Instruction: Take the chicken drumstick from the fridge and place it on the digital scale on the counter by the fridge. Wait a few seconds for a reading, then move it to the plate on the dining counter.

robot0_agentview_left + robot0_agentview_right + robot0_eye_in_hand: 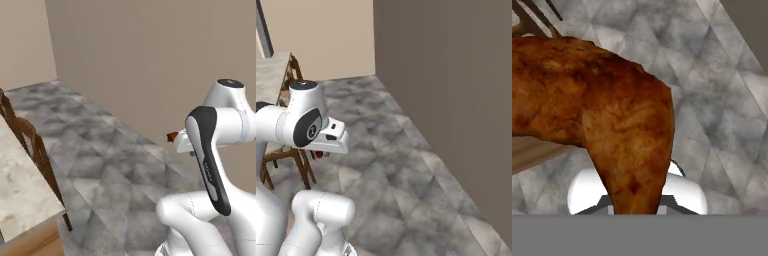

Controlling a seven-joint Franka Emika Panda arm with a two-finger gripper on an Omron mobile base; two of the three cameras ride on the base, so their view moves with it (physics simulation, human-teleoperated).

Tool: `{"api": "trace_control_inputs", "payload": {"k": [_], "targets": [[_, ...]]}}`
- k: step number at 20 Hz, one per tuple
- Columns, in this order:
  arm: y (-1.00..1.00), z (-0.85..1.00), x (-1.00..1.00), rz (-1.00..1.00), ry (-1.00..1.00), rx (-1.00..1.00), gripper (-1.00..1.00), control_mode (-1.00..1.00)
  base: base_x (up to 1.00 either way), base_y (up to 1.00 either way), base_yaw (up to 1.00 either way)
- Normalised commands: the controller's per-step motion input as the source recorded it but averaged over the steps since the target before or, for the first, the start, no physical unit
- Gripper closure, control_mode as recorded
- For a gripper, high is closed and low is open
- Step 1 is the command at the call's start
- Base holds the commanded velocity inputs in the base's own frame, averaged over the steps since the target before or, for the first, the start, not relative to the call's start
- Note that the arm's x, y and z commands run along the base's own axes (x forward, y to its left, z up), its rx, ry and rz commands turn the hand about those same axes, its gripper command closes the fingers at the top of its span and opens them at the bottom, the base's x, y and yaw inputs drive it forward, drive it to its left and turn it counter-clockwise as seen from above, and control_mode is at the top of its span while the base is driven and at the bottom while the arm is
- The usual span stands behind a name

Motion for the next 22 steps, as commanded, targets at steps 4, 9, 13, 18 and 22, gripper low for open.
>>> {"api": "trace_control_inputs", "payload": {"k": [4, 9, 13, 18, 22], "targets": [[0.00, 0.00, 0.00, 0.00, 0.00, 0.00, 1.00, 1.00, 1.00, -0.58, 0.22], [0.00, 0.00, 0.00, 0.00, 0.00, 0.00, 1.00, 1.00, 1.00, -0.65, 0.30], [0.00, 0.00, 0.00, 0.00, 0.00, 0.00, 1.00, 1.00, 1.00, -0.59, 0.36], [0.00, 0.00, 0.00, 0.00, 0.00, 0.00, 1.00, 1.00, 1.00, -0.42, 0.42], [0.00, 0.00, 0.00, 0.00, 0.00, 0.00, 1.00, 1.00, 0.67, 0.00, 0.50]]}}
